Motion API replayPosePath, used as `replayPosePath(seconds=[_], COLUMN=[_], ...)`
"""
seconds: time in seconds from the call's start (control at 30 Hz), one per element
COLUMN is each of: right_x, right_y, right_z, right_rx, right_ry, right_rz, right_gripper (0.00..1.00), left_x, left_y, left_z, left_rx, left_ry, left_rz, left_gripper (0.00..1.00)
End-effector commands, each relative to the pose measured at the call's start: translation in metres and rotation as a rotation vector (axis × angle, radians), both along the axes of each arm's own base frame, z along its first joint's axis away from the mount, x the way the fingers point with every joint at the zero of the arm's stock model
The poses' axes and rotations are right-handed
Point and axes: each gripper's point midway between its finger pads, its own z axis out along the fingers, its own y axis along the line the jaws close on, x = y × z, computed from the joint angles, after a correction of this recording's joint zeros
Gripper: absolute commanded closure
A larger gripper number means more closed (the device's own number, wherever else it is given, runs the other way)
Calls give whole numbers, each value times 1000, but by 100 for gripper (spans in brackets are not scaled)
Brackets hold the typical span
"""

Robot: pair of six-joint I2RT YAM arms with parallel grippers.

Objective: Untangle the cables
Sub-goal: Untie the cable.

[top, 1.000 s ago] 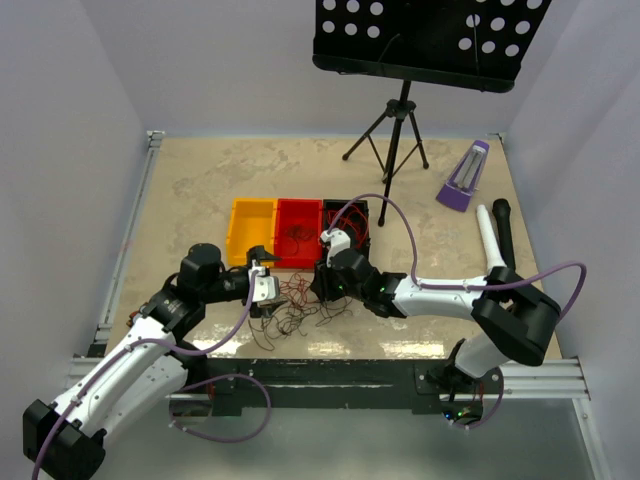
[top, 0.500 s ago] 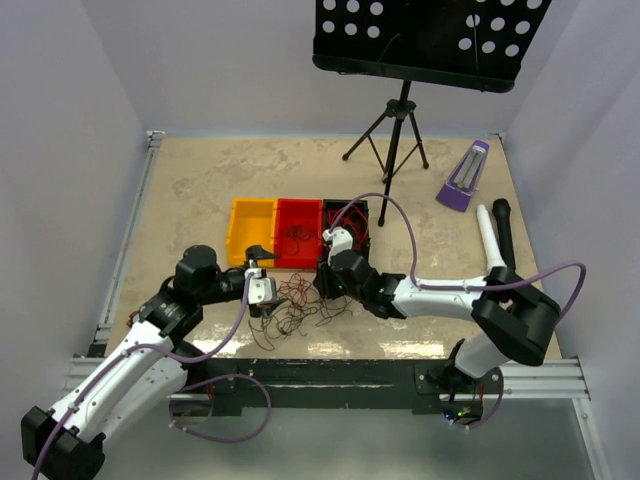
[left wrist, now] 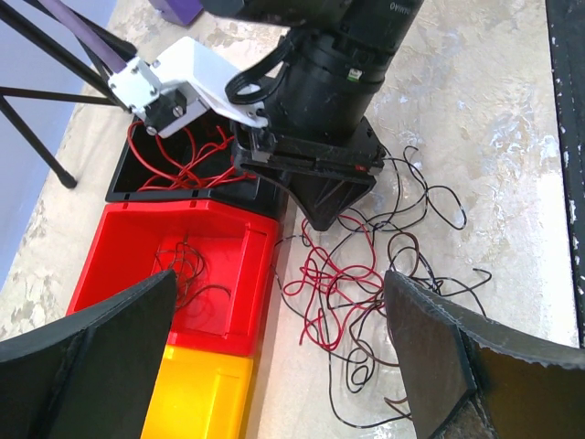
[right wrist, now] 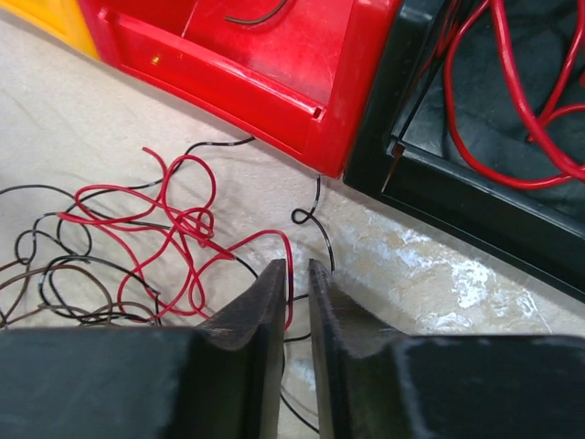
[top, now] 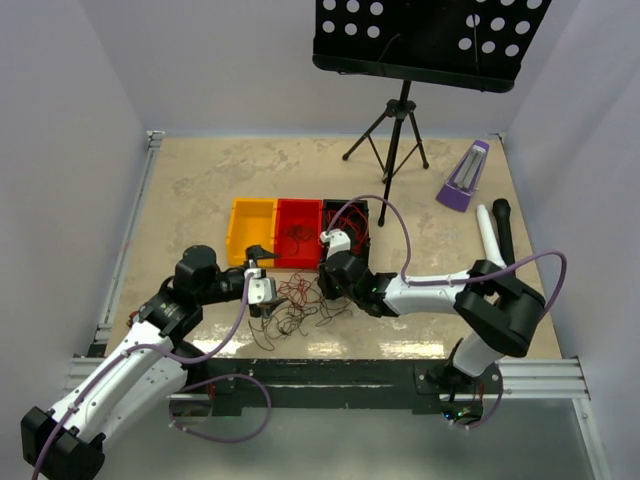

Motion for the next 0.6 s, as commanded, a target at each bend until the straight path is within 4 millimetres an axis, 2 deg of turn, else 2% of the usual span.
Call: replayPosePath(seconds=[0.0,0.13,0.23,0.33,0.4,0.57], right_x=[11,10,-1,-20,-30,-53], right_y=[15,14,20,24,21,9], right_z=[21,41,82,136,168,229], right_rx=[59,90,160,258,317,409], right_ry=[-43,-66,-120,-184,-215,-264], right_rz=[-17,-21,20,93,129,200], right_gripper=[85,98,100,100,100,100], left_x=[-2,-2,-3,-3,-3,-4], left_y=[-4,-5,-6,-7,-8,-10], left_z=[14,13,14,18,21,27], left_rx=[-33,-33,-37,-51,-63,-82], left_ry=[-38,-41,-41,-42,-42,-41], left_rz=[-33,-36,-43,-46,-47,-55], left_gripper=[0,0,0,0,0,0])
